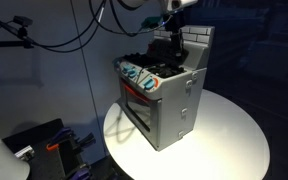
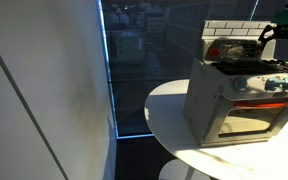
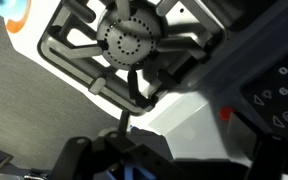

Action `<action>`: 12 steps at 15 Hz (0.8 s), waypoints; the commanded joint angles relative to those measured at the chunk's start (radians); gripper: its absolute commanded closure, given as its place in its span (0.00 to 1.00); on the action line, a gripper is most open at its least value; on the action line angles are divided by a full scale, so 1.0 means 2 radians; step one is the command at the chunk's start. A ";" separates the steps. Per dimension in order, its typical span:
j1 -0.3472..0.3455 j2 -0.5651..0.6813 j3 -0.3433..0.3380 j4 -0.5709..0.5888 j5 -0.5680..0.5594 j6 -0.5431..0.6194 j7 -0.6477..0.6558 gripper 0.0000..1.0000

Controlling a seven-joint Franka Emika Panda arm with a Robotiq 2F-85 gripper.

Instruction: Press the top right orange button on the stove

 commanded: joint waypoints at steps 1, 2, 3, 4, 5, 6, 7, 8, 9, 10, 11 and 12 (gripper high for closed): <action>0.004 0.008 -0.004 0.025 0.010 -0.009 -0.004 0.00; 0.004 0.010 -0.004 0.027 0.010 -0.009 -0.003 0.00; 0.004 0.010 -0.004 0.028 0.010 -0.009 -0.003 0.00; 0.004 0.012 -0.004 0.031 0.011 -0.010 -0.003 0.00; 0.003 0.013 -0.005 0.033 0.011 -0.010 -0.003 0.00; 0.003 0.014 -0.005 0.035 0.011 -0.011 -0.003 0.00; 0.003 0.016 -0.006 0.038 0.011 -0.011 -0.003 0.00; 0.003 0.017 -0.007 0.041 0.011 -0.011 -0.002 0.00; 0.003 0.019 -0.007 0.044 0.011 -0.012 -0.002 0.00; 0.002 0.020 -0.009 0.048 0.012 -0.012 -0.002 0.00; 0.002 0.022 -0.010 0.053 0.013 -0.013 -0.001 0.00; 0.002 0.024 -0.010 0.058 0.013 -0.015 -0.001 0.00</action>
